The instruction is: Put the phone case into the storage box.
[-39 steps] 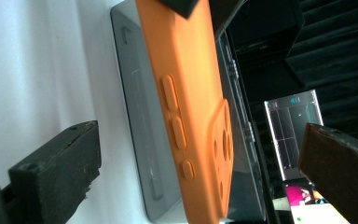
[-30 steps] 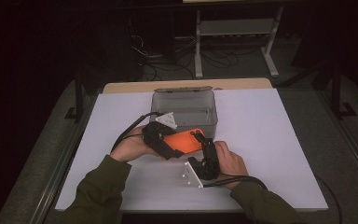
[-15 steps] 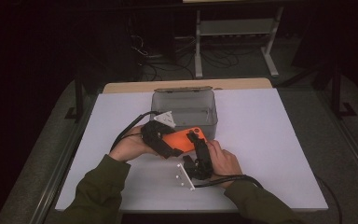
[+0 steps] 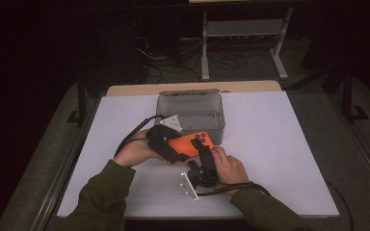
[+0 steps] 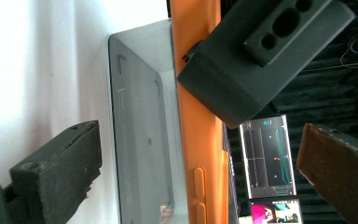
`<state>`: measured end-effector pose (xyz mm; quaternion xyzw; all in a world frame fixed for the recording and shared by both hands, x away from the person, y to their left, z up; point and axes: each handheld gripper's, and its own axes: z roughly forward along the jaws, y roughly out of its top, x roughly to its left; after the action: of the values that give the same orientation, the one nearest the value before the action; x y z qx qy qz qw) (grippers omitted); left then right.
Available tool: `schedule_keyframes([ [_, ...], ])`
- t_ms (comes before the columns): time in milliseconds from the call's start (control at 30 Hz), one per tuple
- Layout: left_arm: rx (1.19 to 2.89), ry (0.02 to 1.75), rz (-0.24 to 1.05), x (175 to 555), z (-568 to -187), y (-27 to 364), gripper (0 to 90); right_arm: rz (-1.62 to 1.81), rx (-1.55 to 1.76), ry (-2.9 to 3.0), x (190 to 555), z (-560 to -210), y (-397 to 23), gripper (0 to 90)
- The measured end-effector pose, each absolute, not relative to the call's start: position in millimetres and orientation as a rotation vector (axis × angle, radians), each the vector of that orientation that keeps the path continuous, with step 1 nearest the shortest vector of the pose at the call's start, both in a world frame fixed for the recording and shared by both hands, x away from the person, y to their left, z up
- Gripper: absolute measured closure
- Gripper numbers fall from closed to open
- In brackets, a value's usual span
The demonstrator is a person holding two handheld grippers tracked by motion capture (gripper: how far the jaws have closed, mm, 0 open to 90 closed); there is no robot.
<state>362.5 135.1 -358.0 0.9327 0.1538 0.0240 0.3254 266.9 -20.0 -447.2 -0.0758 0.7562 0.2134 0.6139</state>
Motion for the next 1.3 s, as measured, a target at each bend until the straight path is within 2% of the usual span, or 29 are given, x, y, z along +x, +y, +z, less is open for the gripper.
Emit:
schedule_keyframes([
  [533, 2.449, 0.400, 0.062, 362.5, -357.8, 135.8, 15.7, 0.474, -0.187, 1.723, 265.1, -450.5, -19.1, 6.9],
  [700, 2.449, 0.400, 0.060, 362.4, -357.8, 135.8, 15.7, 0.466, -0.195, 1.715, 264.6, -450.9, -19.1, 12.7],
  [1300, 2.449, 0.397, 0.055, 361.3, -357.7, 135.1, 15.7, 0.439, -0.193, 1.694, 263.3, -453.6, -17.5, 24.3],
])
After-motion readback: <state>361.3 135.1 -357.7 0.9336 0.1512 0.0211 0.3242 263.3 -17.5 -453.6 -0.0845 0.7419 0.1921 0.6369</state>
